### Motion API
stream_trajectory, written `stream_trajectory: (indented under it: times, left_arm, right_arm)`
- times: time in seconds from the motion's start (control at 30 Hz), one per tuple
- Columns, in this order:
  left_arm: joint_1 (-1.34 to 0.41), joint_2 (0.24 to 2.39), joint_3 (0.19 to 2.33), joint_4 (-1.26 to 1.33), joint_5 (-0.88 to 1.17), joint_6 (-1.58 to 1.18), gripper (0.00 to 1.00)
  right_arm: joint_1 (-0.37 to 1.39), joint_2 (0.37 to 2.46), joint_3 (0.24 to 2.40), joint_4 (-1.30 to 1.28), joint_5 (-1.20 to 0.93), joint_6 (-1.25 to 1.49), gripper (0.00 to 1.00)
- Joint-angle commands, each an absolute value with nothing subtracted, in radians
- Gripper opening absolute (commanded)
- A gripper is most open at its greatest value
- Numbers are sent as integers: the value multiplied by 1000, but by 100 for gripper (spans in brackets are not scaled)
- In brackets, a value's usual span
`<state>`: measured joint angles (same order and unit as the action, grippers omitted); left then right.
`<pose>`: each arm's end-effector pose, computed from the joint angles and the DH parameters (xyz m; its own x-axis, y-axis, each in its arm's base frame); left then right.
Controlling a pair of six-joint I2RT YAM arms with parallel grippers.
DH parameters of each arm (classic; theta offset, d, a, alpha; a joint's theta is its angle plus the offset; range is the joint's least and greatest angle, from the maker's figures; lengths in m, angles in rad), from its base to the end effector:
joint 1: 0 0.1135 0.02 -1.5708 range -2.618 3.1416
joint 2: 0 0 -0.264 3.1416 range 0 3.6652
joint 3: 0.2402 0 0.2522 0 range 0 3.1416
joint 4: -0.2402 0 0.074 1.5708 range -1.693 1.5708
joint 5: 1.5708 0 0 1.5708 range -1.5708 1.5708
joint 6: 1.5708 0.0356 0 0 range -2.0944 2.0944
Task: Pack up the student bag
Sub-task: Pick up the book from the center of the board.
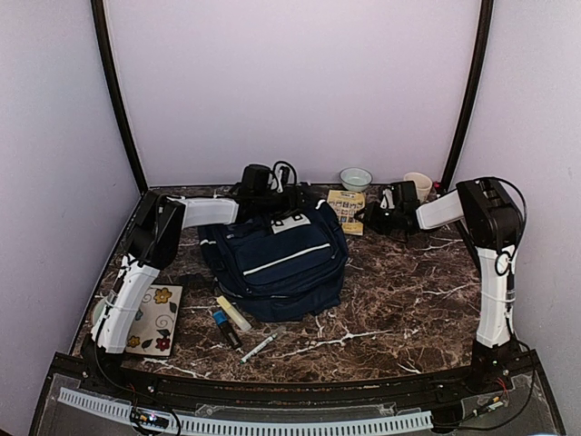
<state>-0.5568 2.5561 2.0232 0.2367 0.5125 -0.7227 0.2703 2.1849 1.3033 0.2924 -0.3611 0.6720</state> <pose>0.4848 -0.3224 0.1560 -0.7538 -0.2097 -0.6227 0.4802 0.4710 -0.7400 0.4432 0.1359 0.1187 -0.7508 0.3963 -0.5284 -0.0836 0.7365 0.6712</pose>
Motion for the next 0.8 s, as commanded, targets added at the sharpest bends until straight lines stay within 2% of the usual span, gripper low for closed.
stream_trajectory:
  times: [0.0,0.17,0.63,0.7,0.77]
  left_arm:
    - [-583,2661,1986,203,583,-801,68]
    - [-589,2672,1975,222,599,-814,67]
    - [-589,2662,1938,259,616,-819,63]
    - [-589,2663,1938,263,617,-821,62]
    - [-589,2662,1939,264,620,-821,62]
  right_arm:
    - [285,2212,1323,395,-489,719,36]
    - [287,2217,1332,474,-554,776,33]
    - [320,2264,1408,236,-386,707,35]
    - [324,2260,1400,240,-384,704,31]
    - [324,2266,1397,245,-394,706,21]
